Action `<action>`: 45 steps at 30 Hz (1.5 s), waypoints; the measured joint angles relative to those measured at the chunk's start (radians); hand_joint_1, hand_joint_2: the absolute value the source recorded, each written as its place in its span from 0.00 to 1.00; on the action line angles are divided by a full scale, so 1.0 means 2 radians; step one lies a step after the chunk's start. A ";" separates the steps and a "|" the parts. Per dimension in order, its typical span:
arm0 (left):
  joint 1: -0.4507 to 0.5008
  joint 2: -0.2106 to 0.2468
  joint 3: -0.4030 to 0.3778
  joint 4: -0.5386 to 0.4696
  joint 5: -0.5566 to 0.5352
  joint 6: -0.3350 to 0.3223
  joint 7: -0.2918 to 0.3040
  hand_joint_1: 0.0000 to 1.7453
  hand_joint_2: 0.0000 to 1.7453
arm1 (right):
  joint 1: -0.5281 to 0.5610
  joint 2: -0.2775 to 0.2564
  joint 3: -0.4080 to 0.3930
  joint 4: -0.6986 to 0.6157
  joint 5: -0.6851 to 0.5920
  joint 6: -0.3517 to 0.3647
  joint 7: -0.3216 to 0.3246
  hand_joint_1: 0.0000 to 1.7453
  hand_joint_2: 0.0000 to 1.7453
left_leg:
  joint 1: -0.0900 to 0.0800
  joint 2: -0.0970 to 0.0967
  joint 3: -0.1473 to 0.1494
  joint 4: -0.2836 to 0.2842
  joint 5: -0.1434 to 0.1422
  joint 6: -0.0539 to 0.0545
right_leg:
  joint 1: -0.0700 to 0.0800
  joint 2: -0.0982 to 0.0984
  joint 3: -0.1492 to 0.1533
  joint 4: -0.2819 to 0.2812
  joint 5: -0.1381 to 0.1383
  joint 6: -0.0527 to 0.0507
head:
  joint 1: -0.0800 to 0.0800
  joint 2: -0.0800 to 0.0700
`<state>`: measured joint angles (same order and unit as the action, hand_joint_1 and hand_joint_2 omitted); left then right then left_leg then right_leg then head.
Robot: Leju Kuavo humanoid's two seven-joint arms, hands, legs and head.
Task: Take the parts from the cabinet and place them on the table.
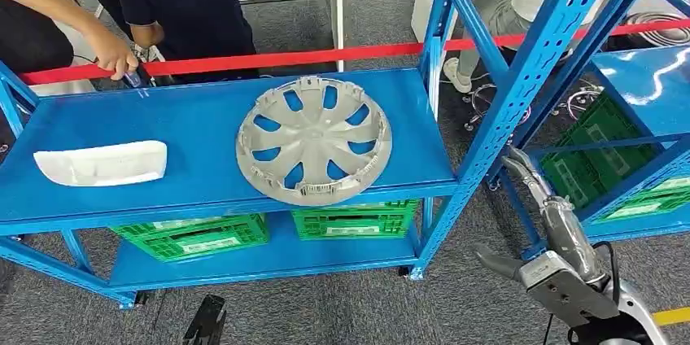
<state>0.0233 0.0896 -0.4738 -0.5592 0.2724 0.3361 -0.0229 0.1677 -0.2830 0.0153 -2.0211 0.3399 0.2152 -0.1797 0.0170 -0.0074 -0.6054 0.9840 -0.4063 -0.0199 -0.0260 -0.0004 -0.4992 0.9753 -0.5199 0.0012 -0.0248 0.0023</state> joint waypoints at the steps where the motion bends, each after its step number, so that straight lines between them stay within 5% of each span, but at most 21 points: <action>1: 0.000 0.000 0.000 0.000 0.000 0.000 0.000 0.00 0.00 | -0.001 -0.001 0.001 0.002 0.000 0.000 0.000 0.00 1.00 | 0.000 0.000 0.000 0.000 0.000 0.000 | 0.000 0.000 0.000 0.000 0.000 0.000 | 0.000 0.000; 8: -0.001 0.006 0.000 -0.006 -0.008 -0.001 0.007 0.00 0.00 | -0.055 -0.023 0.048 0.036 0.018 0.015 0.009 0.00 1.00 | 0.000 0.001 0.000 0.000 0.000 0.000 | 0.000 0.000 0.000 0.000 0.000 0.000 | 0.000 0.000; 13: 0.000 0.009 0.000 -0.005 -0.008 -0.004 0.011 0.00 0.00 | -0.124 -0.034 0.107 0.085 0.117 -0.003 0.045 0.00 1.00 | 0.000 0.000 0.000 0.000 0.000 0.000 | 0.001 0.000 0.001 0.000 0.000 0.000 | 0.000 0.000; 16: -0.003 0.006 0.000 0.001 -0.004 -0.017 0.010 0.00 0.00 | -0.184 -0.039 0.143 0.140 0.178 -0.009 0.066 0.00 1.00 | 0.000 0.001 0.000 0.000 0.000 0.000 | 0.000 0.000 0.000 0.000 0.000 0.000 | 0.000 0.000; 22: -0.023 -0.011 0.000 0.033 0.005 -0.041 0.001 0.00 0.00 | -0.295 -0.056 0.210 0.278 0.207 -0.024 0.051 0.00 1.00 | 0.000 0.000 0.000 0.000 0.001 0.001 | 0.000 -0.001 0.001 0.000 0.001 0.001 | 0.000 0.000; 38: -0.034 -0.022 0.000 0.062 0.007 -0.050 -0.002 0.00 0.00 | -0.336 -0.063 0.258 0.346 0.205 -0.025 0.047 0.00 1.00 | 0.000 -0.001 0.000 0.000 0.001 0.001 | 0.000 -0.001 0.001 0.000 0.001 0.001 | 0.000 0.000; 45: -0.047 -0.024 -0.001 0.074 0.005 -0.035 -0.002 0.00 0.00 | -0.376 -0.046 0.288 0.413 0.183 -0.012 0.023 0.00 1.00 | 0.000 -0.001 0.000 0.000 0.002 0.002 | 0.000 -0.001 0.001 0.000 0.001 0.002 | 0.000 0.000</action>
<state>-0.0697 0.0408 -0.4749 -0.4120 0.2819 0.2658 -0.0259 -0.5840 -0.3755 0.5908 -1.1950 0.7066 0.1907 -0.1346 0.0160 -0.0090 -0.6050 0.9844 -0.4029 -0.0156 -0.0261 -0.0024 -0.4967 0.9757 -0.5177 0.0047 -0.0248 0.0023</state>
